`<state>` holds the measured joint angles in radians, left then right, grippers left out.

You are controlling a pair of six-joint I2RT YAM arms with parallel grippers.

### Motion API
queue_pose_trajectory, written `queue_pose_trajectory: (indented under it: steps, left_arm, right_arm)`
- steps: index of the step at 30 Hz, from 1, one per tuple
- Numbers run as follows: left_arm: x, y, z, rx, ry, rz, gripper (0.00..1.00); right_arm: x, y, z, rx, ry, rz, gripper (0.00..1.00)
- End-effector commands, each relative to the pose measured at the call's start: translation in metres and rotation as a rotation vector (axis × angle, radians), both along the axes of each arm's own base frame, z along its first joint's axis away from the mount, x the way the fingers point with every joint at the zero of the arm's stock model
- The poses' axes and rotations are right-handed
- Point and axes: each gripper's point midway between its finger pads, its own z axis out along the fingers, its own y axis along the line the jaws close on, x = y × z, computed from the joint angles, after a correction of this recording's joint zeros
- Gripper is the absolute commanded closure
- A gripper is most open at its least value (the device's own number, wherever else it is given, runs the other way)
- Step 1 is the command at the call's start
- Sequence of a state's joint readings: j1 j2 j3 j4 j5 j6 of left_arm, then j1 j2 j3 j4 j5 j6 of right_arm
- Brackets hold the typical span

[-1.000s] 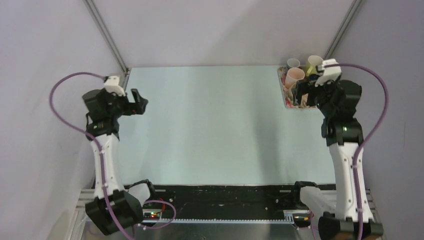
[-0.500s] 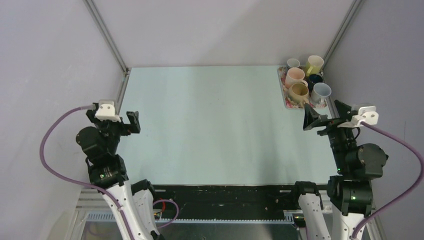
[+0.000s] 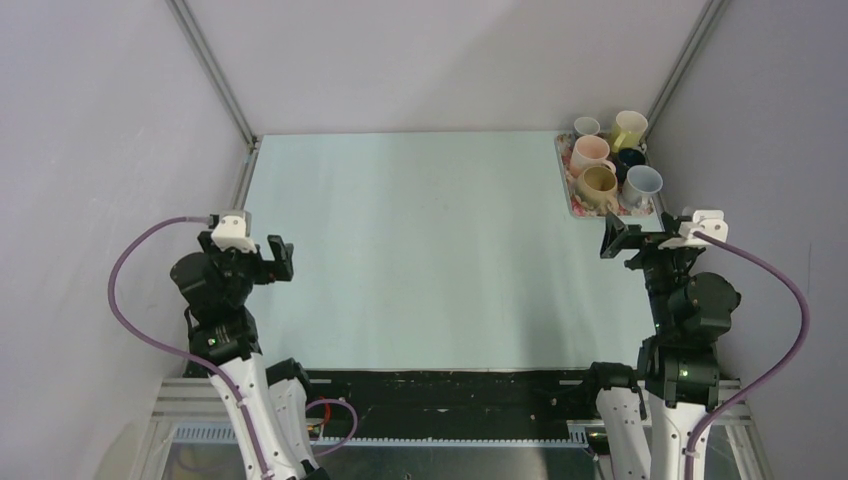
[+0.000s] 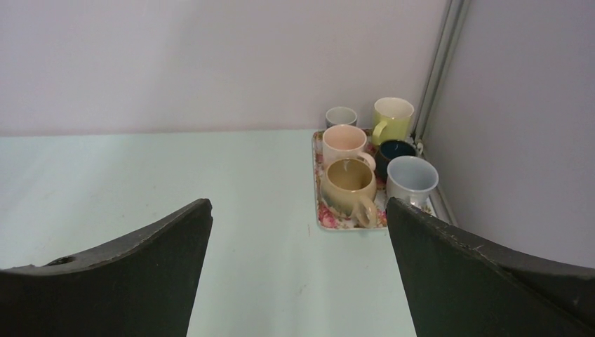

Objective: Turn the mug right side up

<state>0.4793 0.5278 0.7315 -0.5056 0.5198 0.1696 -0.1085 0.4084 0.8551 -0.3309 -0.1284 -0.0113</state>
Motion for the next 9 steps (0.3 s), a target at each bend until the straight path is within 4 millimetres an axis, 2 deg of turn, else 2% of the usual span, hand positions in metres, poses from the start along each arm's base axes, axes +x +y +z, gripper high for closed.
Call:
queue_pose_trajectory:
  steps: [1,9]
  left_arm:
    - [0.0045,0.0017,0.0091,0.029,-0.043,-0.012,0.00]
    - [0.0054,0.0053,0.0077,0.022,-0.038,0.011,0.00]
  right_arm:
    - [0.0014,-0.0067,0.0195,0.001,-0.086,-0.040,0.01]
    - [0.0045,-0.0119,0.0187,0.014,-0.100,-0.076,0.01]
